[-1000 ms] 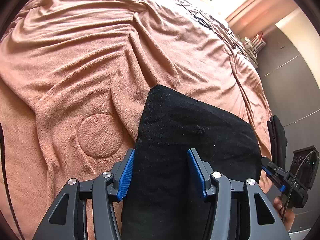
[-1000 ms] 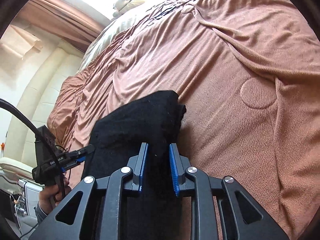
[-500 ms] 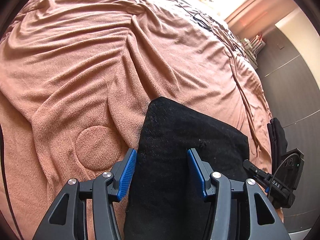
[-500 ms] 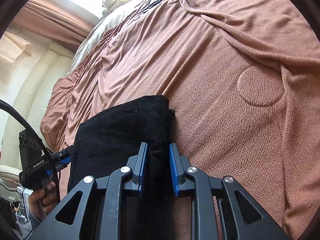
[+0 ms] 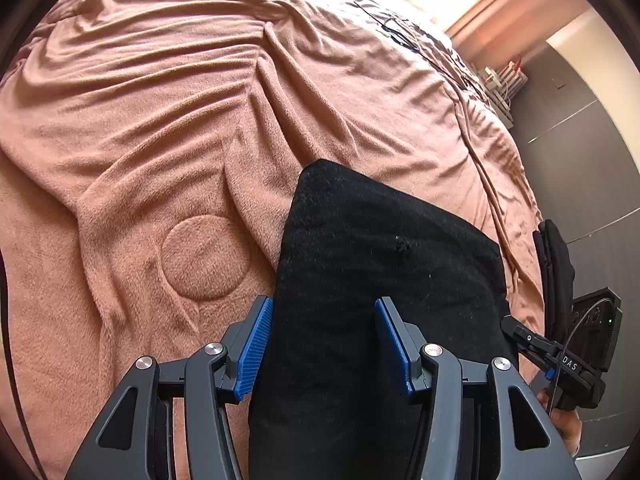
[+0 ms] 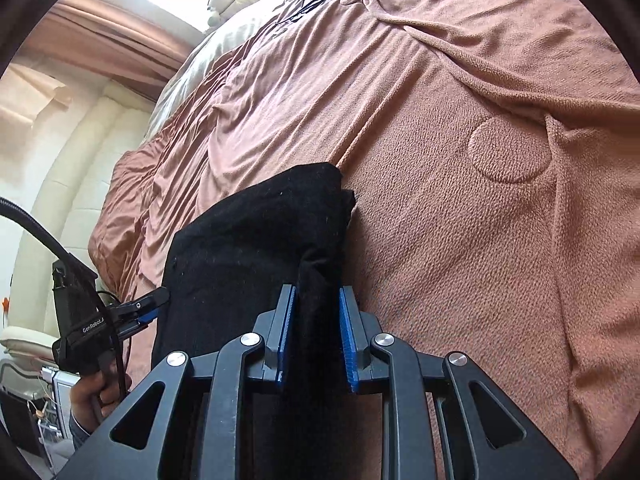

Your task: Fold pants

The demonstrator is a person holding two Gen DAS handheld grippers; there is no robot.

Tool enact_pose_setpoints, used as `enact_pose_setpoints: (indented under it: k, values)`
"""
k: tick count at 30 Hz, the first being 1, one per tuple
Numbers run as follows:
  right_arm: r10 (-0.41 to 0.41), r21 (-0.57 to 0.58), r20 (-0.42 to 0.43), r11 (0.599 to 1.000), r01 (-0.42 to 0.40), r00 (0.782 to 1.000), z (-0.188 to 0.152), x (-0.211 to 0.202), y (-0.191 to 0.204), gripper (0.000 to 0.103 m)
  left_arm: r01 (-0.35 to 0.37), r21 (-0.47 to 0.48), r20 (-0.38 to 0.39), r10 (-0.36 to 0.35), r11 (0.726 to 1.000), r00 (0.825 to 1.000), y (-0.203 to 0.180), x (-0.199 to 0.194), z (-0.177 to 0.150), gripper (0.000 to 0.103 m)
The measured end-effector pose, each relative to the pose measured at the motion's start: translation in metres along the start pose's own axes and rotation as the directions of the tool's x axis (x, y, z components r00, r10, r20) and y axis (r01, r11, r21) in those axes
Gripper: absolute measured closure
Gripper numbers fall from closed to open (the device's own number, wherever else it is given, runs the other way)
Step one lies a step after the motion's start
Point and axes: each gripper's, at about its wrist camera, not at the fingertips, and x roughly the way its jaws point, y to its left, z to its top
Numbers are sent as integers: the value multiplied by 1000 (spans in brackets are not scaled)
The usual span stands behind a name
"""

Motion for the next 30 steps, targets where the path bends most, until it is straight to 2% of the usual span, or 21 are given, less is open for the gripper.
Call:
enact_pose_setpoints:
  k: [5, 10, 13, 23, 24, 25, 26, 27, 28, 30]
  values:
    - [0, -17, -15, 1000, 0, 1000, -16, -11, 8, 84, -6, 7, 13, 5, 1000, 1000, 3, -14, -16, 49]
    - [-42, -52, -32, 998, 40, 999, -36, -16, 13, 83, 2, 11, 7, -2, 1000, 1000, 3, -22, -30, 49]
    - [-22, -36, -54, 999, 20, 998, -49, -21, 12, 83, -12, 10, -16, 12, 1000, 1000, 7, -20, -40, 49]
    - [10, -40, -76, 999, -13, 997, -59, -37, 10, 82, 19, 15, -44, -19, 1000, 999, 13, -30, -59, 49]
    - [18, -45, -66, 999, -21, 998, -57, -39, 11, 79, 22, 16, -43, -21, 1000, 999, 13, -30, -59, 48]
    - [24, -44, -56, 999, -27, 998, -54, -41, 10, 65, 24, 14, -43, -23, 1000, 999, 14, -30, -58, 49]
    - [26, -37, -45, 999, -27, 999, -51, -42, 8, 46, 26, 12, -42, -25, 1000, 999, 14, -30, -58, 49]
    - [42, -17, -22, 999, -43, 999, -48, -41, 2, 39, 29, 9, -40, -28, 1000, 999, 14, -29, -58, 49]
    - [42, -17, -22, 999, -43, 999, -48, -41, 2, 36, 31, 7, -38, -31, 999, 999, 14, -29, -56, 49]
    - [103, 30, -30, 994, -102, 994, -42, -32, -8, 36, 34, 4, -35, -34, 999, 999, 15, -27, -54, 49]
